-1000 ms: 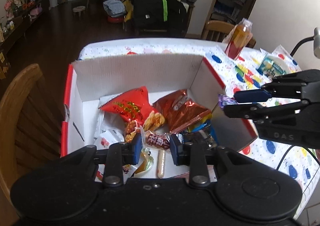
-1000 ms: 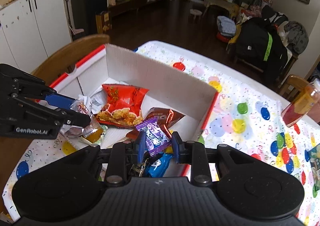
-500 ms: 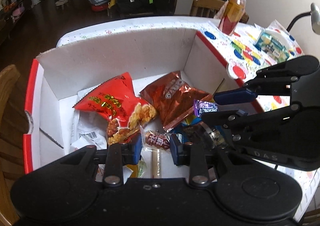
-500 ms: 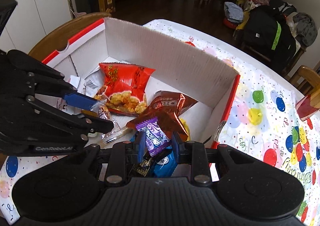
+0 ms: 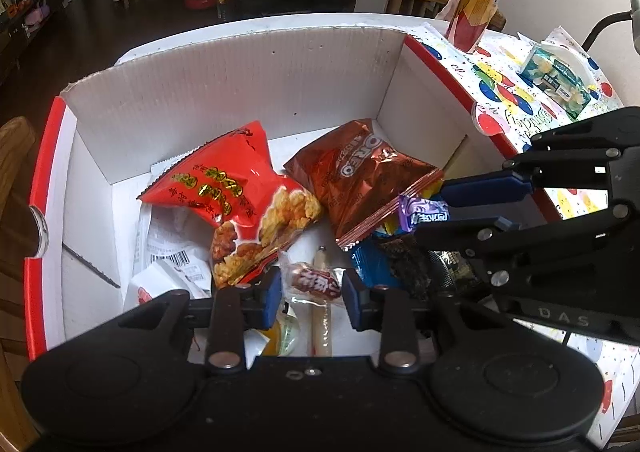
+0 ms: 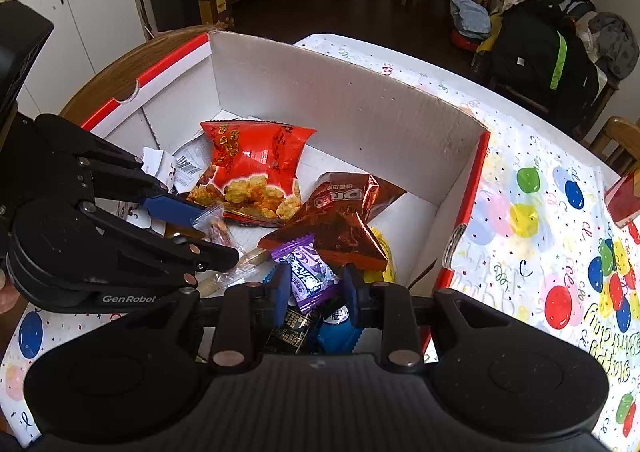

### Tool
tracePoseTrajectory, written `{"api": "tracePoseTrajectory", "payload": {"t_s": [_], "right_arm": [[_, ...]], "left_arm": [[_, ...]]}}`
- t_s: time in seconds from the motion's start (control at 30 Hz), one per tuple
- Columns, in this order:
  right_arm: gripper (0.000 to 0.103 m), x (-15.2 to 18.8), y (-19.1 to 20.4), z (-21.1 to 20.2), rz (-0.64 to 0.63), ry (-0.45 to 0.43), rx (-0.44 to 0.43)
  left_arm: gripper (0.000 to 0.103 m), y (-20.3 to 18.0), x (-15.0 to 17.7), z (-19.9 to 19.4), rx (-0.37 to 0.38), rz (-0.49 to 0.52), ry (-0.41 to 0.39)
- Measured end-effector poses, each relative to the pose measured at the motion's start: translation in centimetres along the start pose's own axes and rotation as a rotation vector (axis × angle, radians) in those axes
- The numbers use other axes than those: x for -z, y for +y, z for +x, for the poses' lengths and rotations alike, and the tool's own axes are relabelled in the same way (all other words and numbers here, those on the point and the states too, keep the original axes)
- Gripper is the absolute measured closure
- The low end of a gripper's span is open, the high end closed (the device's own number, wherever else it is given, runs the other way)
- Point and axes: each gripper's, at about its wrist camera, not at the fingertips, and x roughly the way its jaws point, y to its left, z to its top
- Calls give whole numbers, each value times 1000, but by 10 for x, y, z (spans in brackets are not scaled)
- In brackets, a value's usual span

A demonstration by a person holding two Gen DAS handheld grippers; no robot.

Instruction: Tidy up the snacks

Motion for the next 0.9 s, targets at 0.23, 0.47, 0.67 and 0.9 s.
{"api": "tracePoseTrajectory", "payload": {"t_s": [0.23, 0.47, 0.67, 0.9], "right_arm": [[75, 4, -6, -8, 47, -14, -6], [75, 9, -9, -31, 84, -63, -35], [75, 14, -12, -55, 116, -117, -51], [41, 22, -11, -88, 154, -213, -76]], "left_arm": [[50, -3, 4, -10, -29, -2, -35], [35, -7, 10, -34, -47, 3, -100], [22, -10, 15, -60, -63, -14, -174], [15, -16, 20, -91, -73, -44, -259]]}}
